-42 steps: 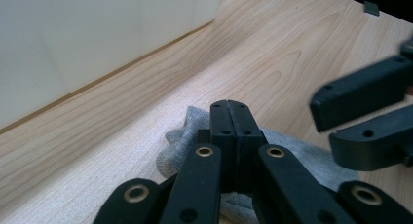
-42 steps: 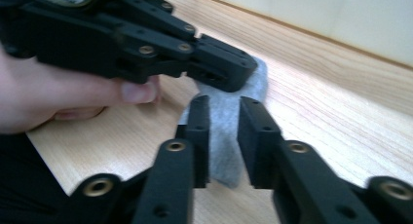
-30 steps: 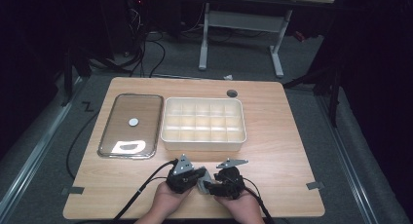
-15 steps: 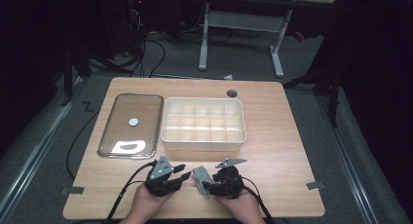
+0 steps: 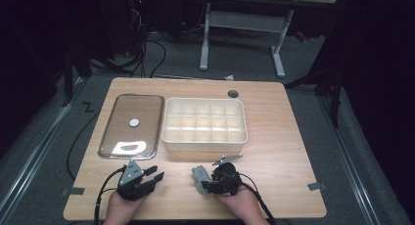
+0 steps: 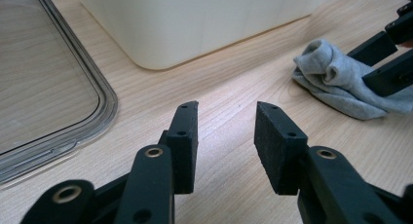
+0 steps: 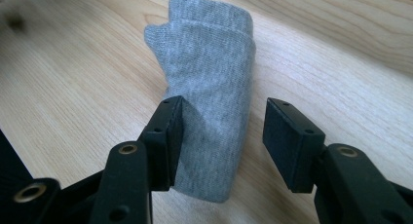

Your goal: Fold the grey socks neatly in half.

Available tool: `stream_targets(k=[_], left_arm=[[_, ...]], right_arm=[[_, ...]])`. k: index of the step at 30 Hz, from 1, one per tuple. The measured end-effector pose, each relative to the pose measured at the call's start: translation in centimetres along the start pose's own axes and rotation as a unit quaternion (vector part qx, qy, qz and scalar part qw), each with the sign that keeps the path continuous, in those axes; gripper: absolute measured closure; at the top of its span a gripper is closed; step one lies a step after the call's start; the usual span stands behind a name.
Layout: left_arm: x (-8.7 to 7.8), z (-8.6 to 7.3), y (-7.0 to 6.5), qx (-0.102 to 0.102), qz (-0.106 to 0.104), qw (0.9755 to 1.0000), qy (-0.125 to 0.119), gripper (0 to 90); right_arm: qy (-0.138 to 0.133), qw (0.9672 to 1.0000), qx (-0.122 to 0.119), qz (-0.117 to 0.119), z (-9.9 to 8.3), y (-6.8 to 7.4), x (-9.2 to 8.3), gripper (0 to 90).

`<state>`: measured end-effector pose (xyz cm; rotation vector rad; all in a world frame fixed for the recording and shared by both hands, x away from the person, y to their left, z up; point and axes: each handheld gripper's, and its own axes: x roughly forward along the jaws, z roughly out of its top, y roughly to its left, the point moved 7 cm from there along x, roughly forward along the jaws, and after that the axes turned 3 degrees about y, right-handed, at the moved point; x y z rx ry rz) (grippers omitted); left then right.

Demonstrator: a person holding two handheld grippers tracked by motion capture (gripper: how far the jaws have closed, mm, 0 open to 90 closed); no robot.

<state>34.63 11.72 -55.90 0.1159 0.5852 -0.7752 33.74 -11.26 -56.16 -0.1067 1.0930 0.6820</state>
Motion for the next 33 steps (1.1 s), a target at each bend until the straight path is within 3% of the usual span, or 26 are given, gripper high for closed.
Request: stream_targets(k=[9,18,23,33], left_arm=[[-0.2,0.0,0.2,-0.006,-0.008,0.9999,-0.003,60.8],[0.1,-0.2,-0.2,0.003,-0.011,0.9999,0.003,60.5],[0.0,-0.2,-0.1,0.001,-0.011,0.9999,0.003,60.4],[-0.1,-0.1,0.1,-0.003,-0.010,0.9999,0.000,60.0]], right_arm=[[-0.001,0.9999,-0.011,-0.007,1.0,0.7,-0.3,52.1],[-0.005,0.9997,0.003,-0.024,1.7,0.4,-0.3,54.4],[0.012,0.9997,0.016,-0.016,1.6,0.7,0.6,47.9],[0.024,0.9995,0.018,0.009,2.0,1.2,1.4,52.3]])
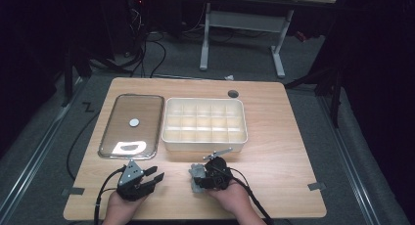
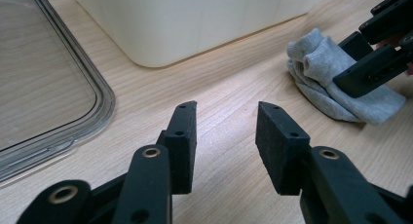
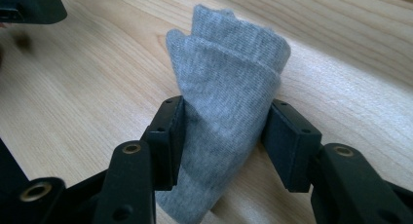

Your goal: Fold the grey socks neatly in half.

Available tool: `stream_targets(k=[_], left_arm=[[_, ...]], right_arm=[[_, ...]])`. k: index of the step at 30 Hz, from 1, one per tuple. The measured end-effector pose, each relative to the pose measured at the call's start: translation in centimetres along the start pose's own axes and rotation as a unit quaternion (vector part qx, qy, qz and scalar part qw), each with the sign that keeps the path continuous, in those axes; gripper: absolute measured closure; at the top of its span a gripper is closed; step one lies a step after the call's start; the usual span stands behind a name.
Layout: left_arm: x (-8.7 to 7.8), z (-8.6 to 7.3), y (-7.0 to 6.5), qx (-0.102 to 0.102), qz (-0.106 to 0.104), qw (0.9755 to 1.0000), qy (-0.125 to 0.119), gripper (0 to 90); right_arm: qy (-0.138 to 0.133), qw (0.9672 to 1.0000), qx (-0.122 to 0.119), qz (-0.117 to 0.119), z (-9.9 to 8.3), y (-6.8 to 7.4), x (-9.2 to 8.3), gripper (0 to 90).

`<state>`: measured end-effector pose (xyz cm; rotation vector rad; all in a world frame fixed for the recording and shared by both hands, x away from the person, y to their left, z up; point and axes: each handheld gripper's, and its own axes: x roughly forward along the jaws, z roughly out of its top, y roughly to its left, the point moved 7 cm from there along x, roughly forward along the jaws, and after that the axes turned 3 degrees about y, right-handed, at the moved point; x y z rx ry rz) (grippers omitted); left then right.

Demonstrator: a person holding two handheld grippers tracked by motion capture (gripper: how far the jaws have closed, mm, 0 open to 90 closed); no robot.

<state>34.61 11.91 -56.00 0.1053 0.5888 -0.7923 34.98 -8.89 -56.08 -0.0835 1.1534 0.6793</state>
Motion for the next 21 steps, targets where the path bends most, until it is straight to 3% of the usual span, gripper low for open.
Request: stream_targets(k=[8,13,20,21], left_arm=[[0.2,0.0,-0.5,0.008,-0.001,1.0000,0.005,58.2],[0.2,-0.1,-0.4,0.007,0.002,1.0000,0.005,58.0],[0.4,-0.2,-0.1,0.007,0.007,0.9999,0.010,57.5],[0.3,-0.2,0.0,0.009,0.009,0.9999,0.011,57.0]], right_arm=[[0.004,0.9998,-0.005,0.019,0.1,0.5,0.4,55.7],[0.001,0.9991,-0.023,0.034,0.1,0.9,0.4,65.4],[-0.012,0.9974,-0.066,0.026,0.2,1.2,0.1,70.4],[-0.017,0.9969,-0.076,0.012,0.3,1.1,-0.4,70.4]])
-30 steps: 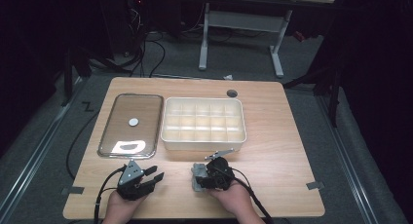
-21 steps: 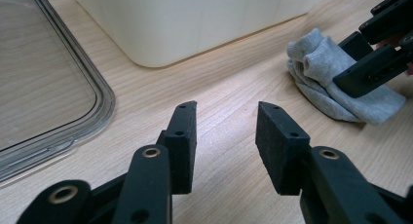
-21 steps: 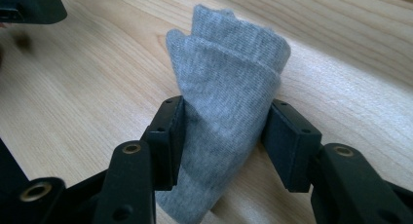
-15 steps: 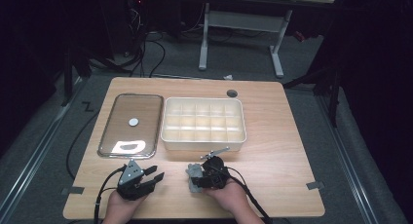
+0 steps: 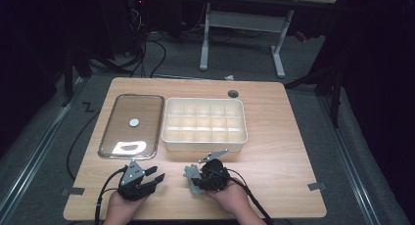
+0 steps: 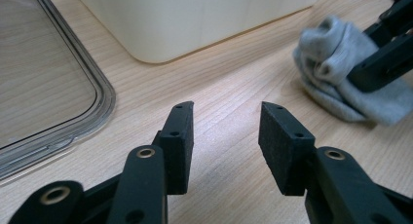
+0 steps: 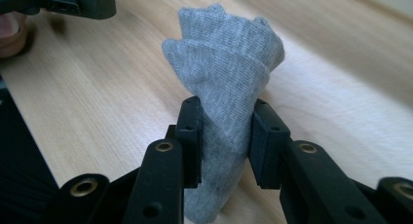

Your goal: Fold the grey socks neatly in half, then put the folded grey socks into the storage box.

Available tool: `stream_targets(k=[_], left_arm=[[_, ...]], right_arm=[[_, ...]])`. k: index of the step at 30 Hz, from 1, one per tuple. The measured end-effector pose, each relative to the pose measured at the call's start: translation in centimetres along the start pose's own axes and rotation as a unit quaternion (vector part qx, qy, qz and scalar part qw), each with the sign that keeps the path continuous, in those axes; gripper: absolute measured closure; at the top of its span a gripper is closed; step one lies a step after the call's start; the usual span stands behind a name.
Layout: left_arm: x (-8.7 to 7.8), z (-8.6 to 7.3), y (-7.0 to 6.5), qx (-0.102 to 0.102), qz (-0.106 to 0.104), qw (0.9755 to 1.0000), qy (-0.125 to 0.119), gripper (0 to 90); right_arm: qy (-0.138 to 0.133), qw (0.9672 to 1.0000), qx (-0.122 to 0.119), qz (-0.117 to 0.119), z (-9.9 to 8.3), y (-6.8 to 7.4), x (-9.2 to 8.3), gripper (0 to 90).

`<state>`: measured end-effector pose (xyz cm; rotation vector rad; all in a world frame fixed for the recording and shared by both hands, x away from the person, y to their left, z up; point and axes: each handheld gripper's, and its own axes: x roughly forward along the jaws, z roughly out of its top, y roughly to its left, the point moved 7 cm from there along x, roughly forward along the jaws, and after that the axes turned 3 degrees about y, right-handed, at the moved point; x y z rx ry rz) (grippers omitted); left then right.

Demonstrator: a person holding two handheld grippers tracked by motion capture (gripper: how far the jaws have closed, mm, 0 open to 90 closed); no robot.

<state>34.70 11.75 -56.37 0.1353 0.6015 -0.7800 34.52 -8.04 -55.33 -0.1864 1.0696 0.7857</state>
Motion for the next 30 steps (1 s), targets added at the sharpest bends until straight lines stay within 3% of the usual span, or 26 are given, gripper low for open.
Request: stream_targets(k=[3,10,14,16,25,30], left_arm=[[0.1,-0.1,0.1,0.004,0.002,1.0000,0.002,55.6],[0.5,-0.1,0.2,0.021,0.008,0.9997,0.014,50.1],[0.5,-0.2,-0.1,0.029,0.009,0.9994,0.018,49.6],[0.6,-0.2,-0.1,0.031,0.009,0.9993,0.019,49.5],[1.2,0.4,-0.4,0.033,0.008,0.9993,0.012,49.0],[1.6,0.2,-0.6,0.042,0.001,0.9988,0.026,47.2]], right_arm=[[-0.002,0.9998,-0.010,-0.014,0.1,-0.3,-0.6,70.4],[0.000,0.9988,-0.001,-0.050,-0.4,-2.7,-3.6,70.0],[0.005,0.9978,0.009,-0.065,-0.8,-3.7,-4.4,69.9],[0.008,0.9969,0.020,-0.076,-1.0,-4.5,-4.8,69.8],[0.013,0.9919,0.023,-0.124,-1.9,-6.8,-7.8,69.7],[0.014,0.9897,0.027,-0.140,-2.4,-7.8,-9.2,69.7]])
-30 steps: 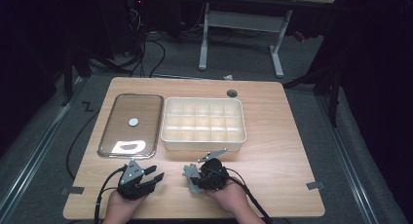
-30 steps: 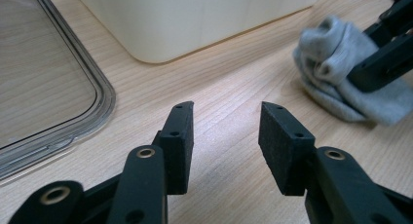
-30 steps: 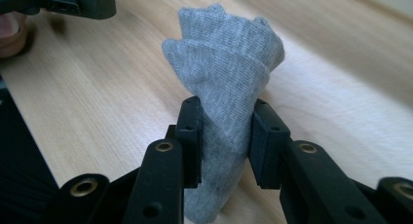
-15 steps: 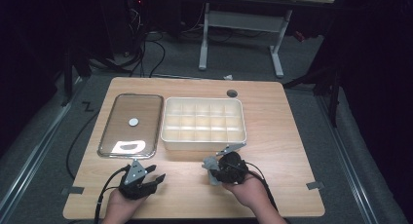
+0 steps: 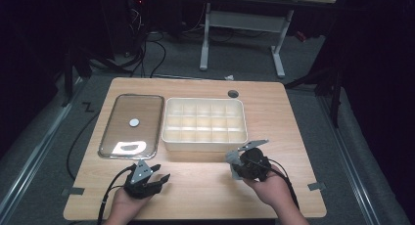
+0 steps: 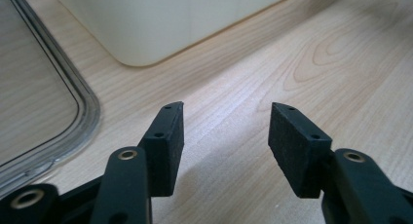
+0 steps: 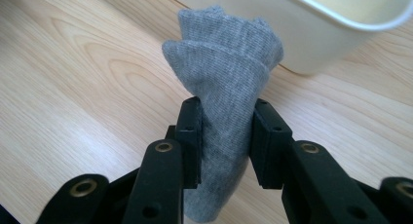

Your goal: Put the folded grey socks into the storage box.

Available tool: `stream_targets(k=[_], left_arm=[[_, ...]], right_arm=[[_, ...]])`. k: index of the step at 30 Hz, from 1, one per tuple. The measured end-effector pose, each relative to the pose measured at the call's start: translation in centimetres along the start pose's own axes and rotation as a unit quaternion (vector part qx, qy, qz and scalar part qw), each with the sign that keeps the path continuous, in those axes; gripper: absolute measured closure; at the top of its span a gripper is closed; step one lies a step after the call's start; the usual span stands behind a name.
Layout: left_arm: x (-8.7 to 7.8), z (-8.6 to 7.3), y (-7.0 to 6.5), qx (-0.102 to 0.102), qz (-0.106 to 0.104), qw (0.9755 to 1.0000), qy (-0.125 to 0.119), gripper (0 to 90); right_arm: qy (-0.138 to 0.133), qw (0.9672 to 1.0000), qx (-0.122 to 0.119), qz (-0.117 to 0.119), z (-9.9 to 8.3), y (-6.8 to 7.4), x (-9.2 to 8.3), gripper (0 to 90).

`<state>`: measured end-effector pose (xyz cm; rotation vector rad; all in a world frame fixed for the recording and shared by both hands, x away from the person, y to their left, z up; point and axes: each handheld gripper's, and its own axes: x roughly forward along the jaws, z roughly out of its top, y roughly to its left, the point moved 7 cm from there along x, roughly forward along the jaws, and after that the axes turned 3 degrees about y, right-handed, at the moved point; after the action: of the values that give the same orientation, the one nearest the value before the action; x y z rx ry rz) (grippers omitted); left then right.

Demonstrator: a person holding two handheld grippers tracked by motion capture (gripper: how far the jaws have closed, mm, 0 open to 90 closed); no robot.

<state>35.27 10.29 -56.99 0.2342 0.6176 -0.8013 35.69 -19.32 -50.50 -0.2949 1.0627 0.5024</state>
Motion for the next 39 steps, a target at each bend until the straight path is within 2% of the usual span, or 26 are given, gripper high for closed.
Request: stream_targets(k=[5,11,17,23,26,31,36,39], left_arm=[[-0.3,0.2,-0.3,0.004,-0.008,1.0000,-0.001,43.4],[-0.7,0.0,-0.6,-0.004,-0.028,0.9996,0.000,38.7],[-0.9,0.0,-0.6,-0.004,-0.032,0.9994,-0.007,38.5],[-0.8,-0.3,-0.5,-0.006,-0.032,0.9995,-0.005,39.1],[-1.0,-0.2,-0.5,-0.005,-0.031,0.9995,-0.008,39.5],[-1.0,-0.3,-0.3,-0.007,-0.032,0.9994,-0.008,41.0],[-1.1,-0.3,-0.2,-0.007,-0.032,0.9995,-0.006,41.4],[-1.1,-0.3,-0.2,-0.007,-0.032,0.9995,-0.005,41.5]], right_arm=[[0.008,0.9999,-0.003,-0.006,-0.1,-1.0,-0.7,69.4],[0.001,0.9999,0.010,-0.006,0.8,-1.9,-1.7,69.2],[-0.004,0.9999,0.010,-0.006,3.0,-3.0,-2.6,69.3],[0.004,0.9999,0.012,0.003,6.0,-4.3,-2.2,69.3],[0.018,0.9998,0.008,0.005,7.3,-4.7,-1.7,69.3],[0.052,0.9986,-0.008,-0.011,9.1,-5.8,-0.7,69.4],[0.093,0.9957,-0.004,-0.002,10.5,-6.7,0.4,69.4],[0.103,0.9947,-0.005,-0.003,10.8,-6.8,0.7,69.4]])
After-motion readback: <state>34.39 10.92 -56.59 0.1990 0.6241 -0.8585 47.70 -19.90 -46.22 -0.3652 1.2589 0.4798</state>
